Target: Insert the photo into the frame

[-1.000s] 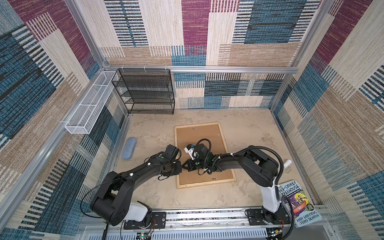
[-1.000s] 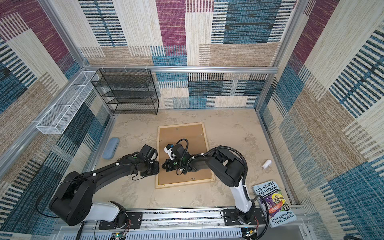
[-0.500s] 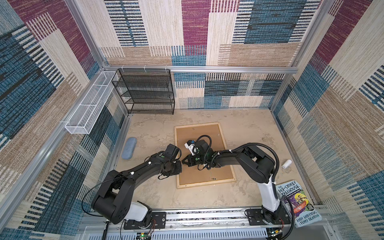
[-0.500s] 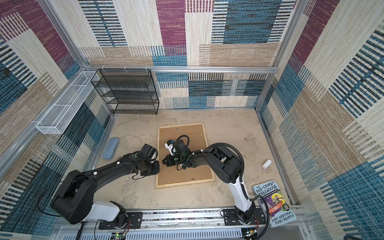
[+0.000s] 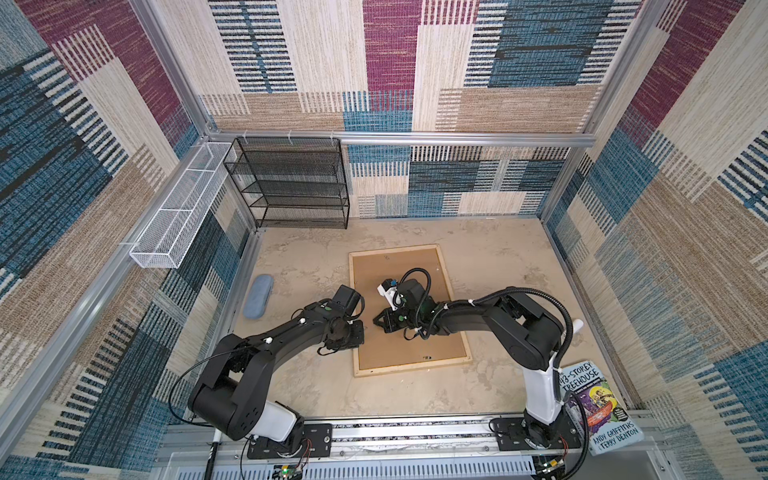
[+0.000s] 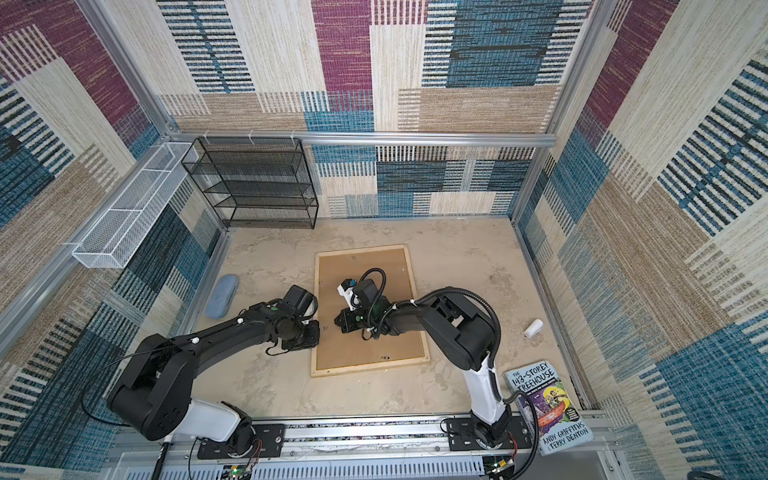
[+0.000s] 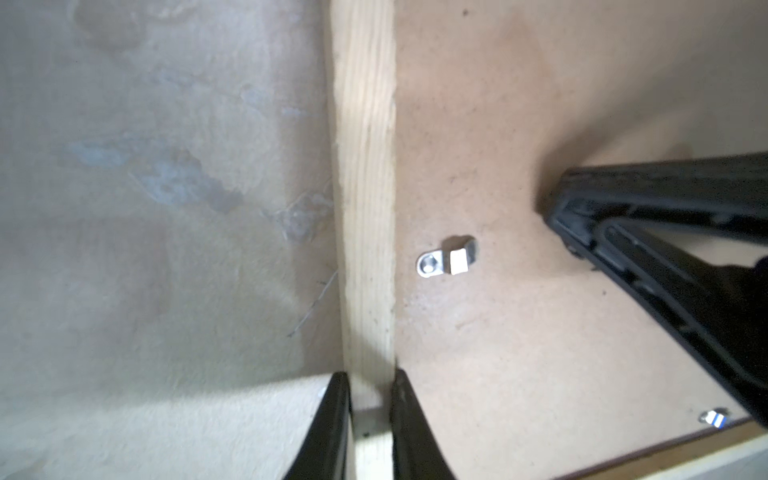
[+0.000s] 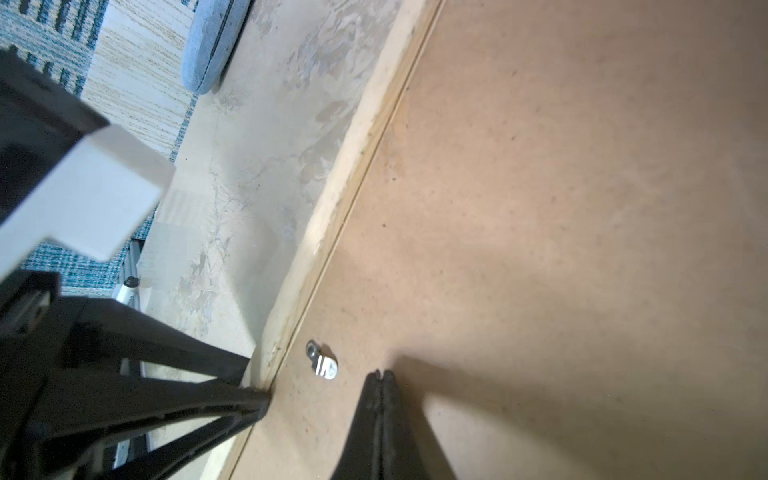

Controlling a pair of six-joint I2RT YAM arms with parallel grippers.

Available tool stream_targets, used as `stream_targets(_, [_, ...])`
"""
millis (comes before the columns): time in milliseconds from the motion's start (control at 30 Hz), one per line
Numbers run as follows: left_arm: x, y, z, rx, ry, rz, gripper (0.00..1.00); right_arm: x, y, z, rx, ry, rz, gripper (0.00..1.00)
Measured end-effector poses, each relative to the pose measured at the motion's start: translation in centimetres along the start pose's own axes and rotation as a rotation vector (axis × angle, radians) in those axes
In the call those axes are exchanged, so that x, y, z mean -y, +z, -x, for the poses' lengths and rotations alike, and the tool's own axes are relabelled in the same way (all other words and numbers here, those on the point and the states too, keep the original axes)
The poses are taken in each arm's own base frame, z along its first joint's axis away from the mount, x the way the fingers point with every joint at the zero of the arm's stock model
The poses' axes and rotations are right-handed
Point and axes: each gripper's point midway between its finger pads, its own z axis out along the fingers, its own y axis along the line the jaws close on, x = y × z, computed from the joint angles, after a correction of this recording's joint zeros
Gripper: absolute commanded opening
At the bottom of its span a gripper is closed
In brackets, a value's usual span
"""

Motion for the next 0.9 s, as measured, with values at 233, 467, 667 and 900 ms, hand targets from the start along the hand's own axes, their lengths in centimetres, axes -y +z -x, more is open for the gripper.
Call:
stream_targets(233, [0.0,0.0,0.0,-0.001,0.006,0.001,0.21,-1.4,0.0,-1.5,-0.022,-0.062,0.012,0.0])
stream_targets(467, [0.0,0.0,0.1,0.001,0.013,0.004,0.21,-1.9,0.3,-1.3,-0.041,-0.06,0.033,0.0])
stream_targets(667, [0.0,-0.1,0.1,0.002,0.014,0.005,0.21,-2.7,0.6,-1.9,-0.074,-0.067,0.067,0.0])
stream_targets(900, [0.0,-0.1,0.2,-0.001,0.015,0.008,0.21,-3.2,1.3,-1.8,-0.088,-0.071,0.094,0.0])
